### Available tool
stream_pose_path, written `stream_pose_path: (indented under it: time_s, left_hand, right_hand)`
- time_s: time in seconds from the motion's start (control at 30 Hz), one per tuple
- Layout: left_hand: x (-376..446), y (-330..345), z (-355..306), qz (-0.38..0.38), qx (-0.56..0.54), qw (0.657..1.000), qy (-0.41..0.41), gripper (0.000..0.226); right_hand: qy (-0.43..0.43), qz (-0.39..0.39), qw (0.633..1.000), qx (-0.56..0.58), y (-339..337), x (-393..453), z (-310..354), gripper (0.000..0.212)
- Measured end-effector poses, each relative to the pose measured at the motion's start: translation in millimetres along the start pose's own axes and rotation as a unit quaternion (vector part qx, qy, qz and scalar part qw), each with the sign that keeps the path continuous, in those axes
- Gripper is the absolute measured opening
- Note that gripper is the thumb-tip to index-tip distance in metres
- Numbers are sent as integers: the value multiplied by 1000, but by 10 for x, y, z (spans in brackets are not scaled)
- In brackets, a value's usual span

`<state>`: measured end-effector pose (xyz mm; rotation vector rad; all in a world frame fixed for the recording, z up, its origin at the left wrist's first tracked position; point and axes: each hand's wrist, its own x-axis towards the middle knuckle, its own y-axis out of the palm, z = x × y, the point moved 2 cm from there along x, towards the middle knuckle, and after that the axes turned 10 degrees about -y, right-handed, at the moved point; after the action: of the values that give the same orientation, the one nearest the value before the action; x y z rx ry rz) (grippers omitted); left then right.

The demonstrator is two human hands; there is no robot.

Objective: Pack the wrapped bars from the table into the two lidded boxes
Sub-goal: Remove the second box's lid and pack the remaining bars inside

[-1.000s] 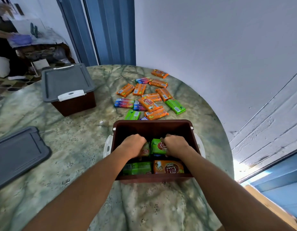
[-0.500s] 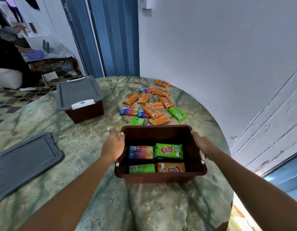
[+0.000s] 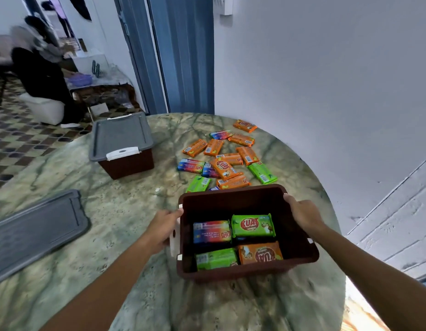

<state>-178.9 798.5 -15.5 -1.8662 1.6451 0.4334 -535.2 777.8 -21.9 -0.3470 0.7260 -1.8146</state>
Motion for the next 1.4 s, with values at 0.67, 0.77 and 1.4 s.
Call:
stream_pose_path:
  time_s: [0.67,0.77,1.4]
  left_hand:
    - [-147,470,-327,-242,85,965,60,22]
    - [3,490,-648,-246,204,928,192,21]
    - [1618,1194,-1128,120,786,508,330,95]
  right_hand:
    - [-237,147,958,-67,-329,899,-44,38]
    - [-361,117,923,-66,-247,1067,346,30]
    - [-415,371,635,-536,1548,1853,965,125]
